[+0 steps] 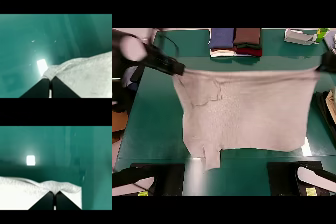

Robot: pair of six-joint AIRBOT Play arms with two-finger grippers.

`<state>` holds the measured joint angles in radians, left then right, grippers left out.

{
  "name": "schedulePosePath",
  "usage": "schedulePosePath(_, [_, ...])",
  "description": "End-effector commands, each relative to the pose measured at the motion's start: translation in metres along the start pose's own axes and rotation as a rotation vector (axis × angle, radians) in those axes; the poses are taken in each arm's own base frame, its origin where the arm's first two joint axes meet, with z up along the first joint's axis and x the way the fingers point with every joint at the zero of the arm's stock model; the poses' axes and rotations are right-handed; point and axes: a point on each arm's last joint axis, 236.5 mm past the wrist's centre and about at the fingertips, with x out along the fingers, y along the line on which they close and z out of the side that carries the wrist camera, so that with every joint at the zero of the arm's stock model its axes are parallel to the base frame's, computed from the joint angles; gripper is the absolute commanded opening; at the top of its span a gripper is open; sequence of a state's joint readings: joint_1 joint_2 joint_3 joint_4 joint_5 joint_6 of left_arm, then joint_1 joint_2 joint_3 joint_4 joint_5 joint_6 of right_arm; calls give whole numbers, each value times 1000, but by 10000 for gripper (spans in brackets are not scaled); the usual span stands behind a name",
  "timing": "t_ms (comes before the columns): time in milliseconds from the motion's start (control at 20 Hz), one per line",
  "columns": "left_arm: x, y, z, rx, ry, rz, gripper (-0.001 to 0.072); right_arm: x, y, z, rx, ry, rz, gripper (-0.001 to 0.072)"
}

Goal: Fold the shirts.

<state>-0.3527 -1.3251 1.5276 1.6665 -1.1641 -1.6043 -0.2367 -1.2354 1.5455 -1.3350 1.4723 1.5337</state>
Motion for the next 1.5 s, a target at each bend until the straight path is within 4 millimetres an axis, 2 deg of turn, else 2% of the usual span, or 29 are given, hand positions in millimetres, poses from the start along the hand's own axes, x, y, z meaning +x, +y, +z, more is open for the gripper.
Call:
schedulePosePath(0, [96,-1,-17,-48,60,-25,20,103,-15,-24,43,164,8,11])
schedulePosePath(100, [115,7,-16,-130,52,-62,20,130,-13,-12,34,155,9,11])
schedulePosePath(200, [116,11,-10,-142,25,-109,20,140,-10,5,20,130,11,11])
schedulePosePath(300, [109,9,-13,-153,56,-166,20,137,-8,19,12,106,12,11])
schedulePosePath(400, [103,-1,-35,-140,155,-217,20,129,-9,18,-14,105,1,11])
schedulePosePath(550, [102,-10,-75,-99,302,-249,21,126,-27,-10,-36,155,-71,11])
schedulePosePath(700, [112,-17,-109,-118,386,-266,21,138,-42,-51,-38,226,-111,11])
schedulePosePath(850, [125,-28,-129,-160,409,-298,20,155,-44,-79,-22,274,-103,13])
schedulePosePath(1000, [128,-29,-137,-182,424,-293,22,166,-35,-90,12,284,-59,15])
schedulePosePath(1050, [127,-29,-137,-202,432,-287,130,165,-34,-89,14,283,-53,40])
schedulePosePath(1100, [126,-28,-139,-229,442,-279,438,162,-30,-84,18,275,-41,233])
schedulePosePath(1150, [124,-29,-141,-247,460,-278,499,158,-29,-79,16,268,-39,378])
schedulePosePath(1300, [100,-28,-147,-228,504,-278,501,133,-31,-79,-13,321,-64,390])
schedulePosePath(1450, [65,-26,-157,-232,485,-251,501,107,-59,-110,-52,364,-185,389])
